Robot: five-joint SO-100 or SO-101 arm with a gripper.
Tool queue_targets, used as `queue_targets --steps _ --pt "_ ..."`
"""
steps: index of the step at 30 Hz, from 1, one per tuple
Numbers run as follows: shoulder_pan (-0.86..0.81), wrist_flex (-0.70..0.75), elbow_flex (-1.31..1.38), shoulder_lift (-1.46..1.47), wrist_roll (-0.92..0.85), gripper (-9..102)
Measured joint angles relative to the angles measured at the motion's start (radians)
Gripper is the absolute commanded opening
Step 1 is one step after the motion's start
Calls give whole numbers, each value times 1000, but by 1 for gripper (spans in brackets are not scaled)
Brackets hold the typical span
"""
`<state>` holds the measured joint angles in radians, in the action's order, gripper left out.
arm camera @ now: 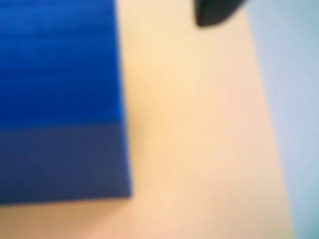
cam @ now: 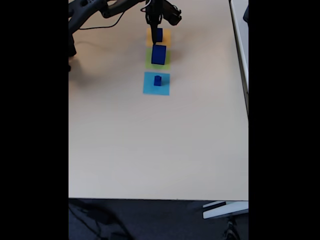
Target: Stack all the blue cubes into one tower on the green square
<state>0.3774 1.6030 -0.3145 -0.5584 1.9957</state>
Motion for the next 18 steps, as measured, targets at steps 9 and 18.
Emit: queue_targets --steps 9,18 --pt "-20 0 0 21 -14 44" --pt "-26 0 0 21 -31 34"
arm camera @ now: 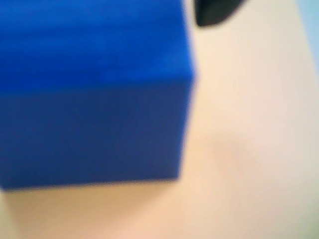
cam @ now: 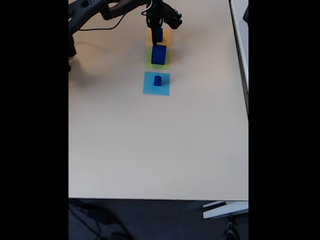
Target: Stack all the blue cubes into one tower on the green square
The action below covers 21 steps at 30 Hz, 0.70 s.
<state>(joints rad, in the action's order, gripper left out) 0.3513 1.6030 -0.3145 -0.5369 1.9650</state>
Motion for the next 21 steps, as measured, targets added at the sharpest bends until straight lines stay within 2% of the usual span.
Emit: queue_targets --steps 13,21 --pt "-8 0 6 15 -3 18" --pt "-12 0 6 15 -8 14"
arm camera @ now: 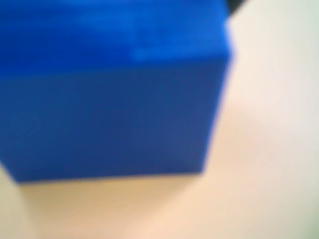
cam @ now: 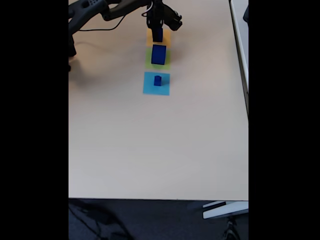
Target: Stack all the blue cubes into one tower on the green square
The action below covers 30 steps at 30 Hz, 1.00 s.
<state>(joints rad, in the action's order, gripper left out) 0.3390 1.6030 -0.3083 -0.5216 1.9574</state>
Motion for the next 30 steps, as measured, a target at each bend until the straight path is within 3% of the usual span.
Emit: queue_targets --steps 30 --pt "-52 9 -80 -156 -67 2"
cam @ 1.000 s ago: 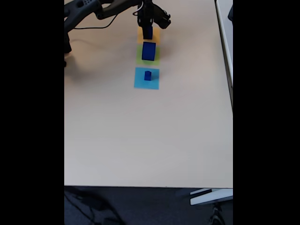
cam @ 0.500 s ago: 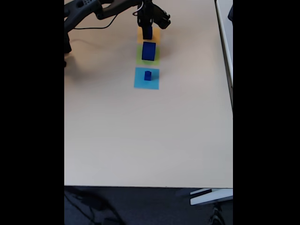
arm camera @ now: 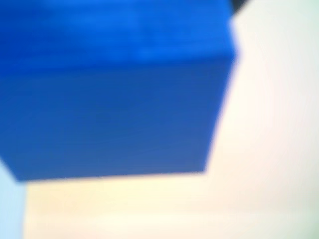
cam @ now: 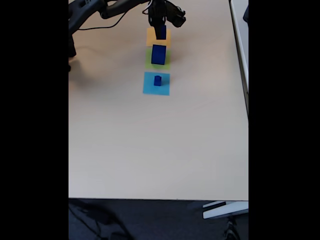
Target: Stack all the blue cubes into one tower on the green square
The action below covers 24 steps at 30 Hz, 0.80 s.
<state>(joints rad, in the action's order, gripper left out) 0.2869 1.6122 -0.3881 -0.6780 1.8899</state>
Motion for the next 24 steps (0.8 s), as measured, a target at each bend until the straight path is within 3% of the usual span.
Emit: queue_targets --steps 24 --pt "-147 -21 -249 -281 -124 2"
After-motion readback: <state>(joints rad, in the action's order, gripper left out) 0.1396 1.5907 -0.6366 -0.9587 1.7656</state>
